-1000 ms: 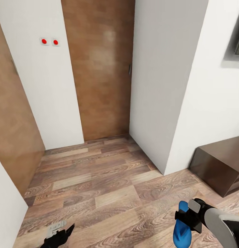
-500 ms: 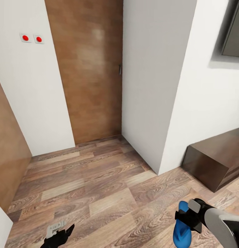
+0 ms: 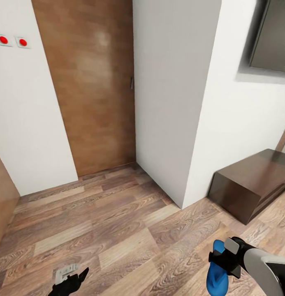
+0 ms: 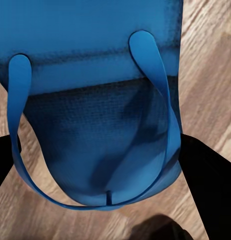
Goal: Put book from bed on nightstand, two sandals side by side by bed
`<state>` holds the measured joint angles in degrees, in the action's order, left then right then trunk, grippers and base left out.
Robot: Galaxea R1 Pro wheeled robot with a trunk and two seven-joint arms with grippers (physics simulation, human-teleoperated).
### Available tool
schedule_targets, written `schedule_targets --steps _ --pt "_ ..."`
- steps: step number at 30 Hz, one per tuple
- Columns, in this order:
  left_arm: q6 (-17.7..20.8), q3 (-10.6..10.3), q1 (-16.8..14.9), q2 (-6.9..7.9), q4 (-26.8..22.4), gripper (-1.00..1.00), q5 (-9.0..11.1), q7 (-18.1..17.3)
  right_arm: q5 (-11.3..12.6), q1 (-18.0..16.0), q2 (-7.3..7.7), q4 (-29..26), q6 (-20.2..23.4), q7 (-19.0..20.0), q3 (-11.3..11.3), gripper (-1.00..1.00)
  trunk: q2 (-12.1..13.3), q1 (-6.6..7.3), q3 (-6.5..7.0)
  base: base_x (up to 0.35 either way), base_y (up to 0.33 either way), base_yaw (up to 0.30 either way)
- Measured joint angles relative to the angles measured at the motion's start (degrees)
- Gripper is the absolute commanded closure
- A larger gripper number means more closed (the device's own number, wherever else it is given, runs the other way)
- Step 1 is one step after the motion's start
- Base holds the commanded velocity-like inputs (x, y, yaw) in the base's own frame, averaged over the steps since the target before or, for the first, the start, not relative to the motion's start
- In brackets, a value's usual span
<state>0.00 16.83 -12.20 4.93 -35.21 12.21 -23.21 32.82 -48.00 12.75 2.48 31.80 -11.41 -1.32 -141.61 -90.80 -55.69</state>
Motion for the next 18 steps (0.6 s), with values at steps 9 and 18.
schedule_targets --steps 9,18 --pt "0.0 0.0 0.0 0.00 0.0 -1.00 0.0 0.0 0.0 0.0 -0.01 0.0 0.0 0.0 0.0 1.00 0.0 0.00 0.00 0.113 0.079 -0.178" --pt "0.0 0.0 0.0 0.00 0.0 -1.00 0.0 0.0 0.0 0.0 -0.03 0.0 0.0 0.0 0.0 1.00 0.0 0.00 0.00 0.113 0.079 -0.178"
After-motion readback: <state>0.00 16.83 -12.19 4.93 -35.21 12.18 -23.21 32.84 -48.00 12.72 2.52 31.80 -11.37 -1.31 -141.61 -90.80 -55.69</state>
